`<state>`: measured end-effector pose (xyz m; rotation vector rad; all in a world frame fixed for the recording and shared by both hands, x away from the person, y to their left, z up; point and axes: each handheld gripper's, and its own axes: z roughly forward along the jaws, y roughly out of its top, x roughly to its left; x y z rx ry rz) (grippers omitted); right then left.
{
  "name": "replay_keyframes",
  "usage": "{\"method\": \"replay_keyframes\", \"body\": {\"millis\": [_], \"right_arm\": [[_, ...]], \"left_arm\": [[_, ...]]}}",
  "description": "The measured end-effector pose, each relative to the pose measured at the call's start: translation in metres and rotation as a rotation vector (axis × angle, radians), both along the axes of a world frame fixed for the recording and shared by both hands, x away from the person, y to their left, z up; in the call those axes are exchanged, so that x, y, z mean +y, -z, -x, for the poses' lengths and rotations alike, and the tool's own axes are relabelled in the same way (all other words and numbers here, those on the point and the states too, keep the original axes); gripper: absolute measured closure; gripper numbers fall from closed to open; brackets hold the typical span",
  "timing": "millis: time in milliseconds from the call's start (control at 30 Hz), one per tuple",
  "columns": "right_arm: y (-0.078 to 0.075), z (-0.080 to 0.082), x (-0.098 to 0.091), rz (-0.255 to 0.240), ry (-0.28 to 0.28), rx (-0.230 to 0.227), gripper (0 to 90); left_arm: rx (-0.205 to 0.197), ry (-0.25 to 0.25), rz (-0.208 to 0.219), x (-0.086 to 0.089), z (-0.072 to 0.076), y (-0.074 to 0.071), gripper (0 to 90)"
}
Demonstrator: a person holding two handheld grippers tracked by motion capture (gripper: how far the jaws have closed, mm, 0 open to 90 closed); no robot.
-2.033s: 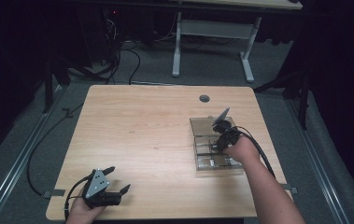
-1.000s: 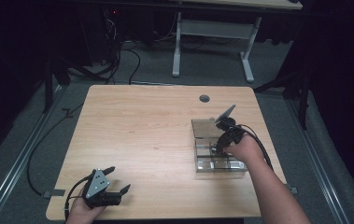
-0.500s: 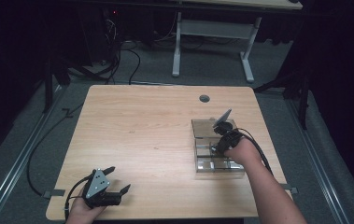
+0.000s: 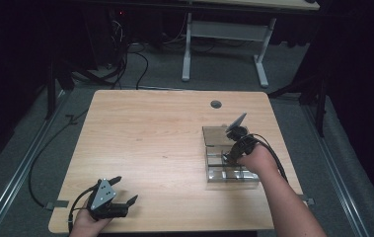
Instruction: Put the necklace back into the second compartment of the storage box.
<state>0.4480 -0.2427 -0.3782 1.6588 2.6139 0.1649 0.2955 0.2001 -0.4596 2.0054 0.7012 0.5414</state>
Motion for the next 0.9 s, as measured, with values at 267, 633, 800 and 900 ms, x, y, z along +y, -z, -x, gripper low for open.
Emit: {"method": "replay_keyframes", "body": {"millis": [267, 633, 800, 900], "right_arm": [[-0.006, 0.016, -0.003, -0.010, 0.008, 0.004, 85.8], [-0.016, 0.045, -0.006, -0.015, 0.010, 0.000, 84.4], [-0.022, 0.060, -0.009, -0.026, 0.016, -0.006, 84.6], [-0.021, 0.073, -0.013, -0.043, 0.024, -0.004, 84.6]], "left_arm": [[0.001, 0.001, -0.002, 0.000, 0.000, 0.000, 15.0], [-0.004, -0.003, 0.003, 0.000, 0.000, 0.000, 14.9], [-0.004, -0.003, 0.002, 0.000, 0.000, 0.000, 14.9], [-0.004, -0.004, 0.003, 0.000, 0.000, 0.000, 15.0]]}}
